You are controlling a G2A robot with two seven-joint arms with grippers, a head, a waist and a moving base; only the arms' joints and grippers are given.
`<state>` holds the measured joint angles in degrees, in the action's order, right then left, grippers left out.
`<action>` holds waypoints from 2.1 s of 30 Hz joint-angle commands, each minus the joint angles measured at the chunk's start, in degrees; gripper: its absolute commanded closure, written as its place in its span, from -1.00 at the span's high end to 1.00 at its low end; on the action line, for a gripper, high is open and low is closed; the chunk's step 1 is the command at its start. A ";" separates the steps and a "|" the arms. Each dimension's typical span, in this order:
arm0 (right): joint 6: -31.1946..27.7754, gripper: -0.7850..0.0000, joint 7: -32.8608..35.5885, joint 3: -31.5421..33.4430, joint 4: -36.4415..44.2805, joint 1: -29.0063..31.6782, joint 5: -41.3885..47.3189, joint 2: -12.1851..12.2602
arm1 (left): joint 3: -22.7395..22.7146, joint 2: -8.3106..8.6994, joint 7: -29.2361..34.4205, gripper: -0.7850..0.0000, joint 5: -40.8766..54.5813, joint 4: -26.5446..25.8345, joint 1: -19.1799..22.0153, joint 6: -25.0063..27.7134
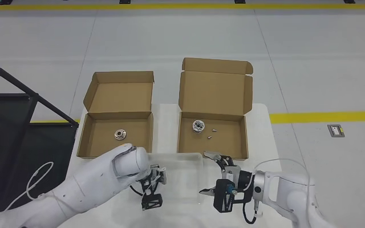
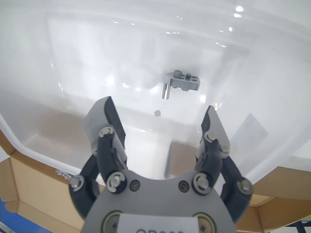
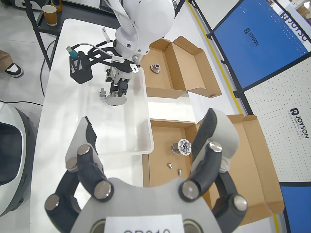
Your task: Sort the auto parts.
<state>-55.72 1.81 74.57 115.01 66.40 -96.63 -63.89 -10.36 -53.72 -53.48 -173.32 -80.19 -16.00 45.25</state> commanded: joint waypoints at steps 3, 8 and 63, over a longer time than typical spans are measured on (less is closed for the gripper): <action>0.00 1.00 0.00 0.00 0.00 0.00 0.00 0.00 | -0.14 -1.23 0.02 0.29 -0.20 2.01 -0.39 -0.34; 0.00 1.00 0.00 0.00 0.00 0.00 0.00 0.00 | 0.14 -2.68 -0.59 0.22 -1.47 3.94 -0.52 -0.82; 0.00 1.00 0.00 0.00 0.00 0.00 0.00 0.00 | -5.00 -2.22 -2.92 -0.39 -2.47 3.01 -3.12 2.63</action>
<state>-55.71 1.81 74.57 115.01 66.40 -96.63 -63.89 -15.48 -56.38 -56.83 -175.98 -76.66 -18.76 47.55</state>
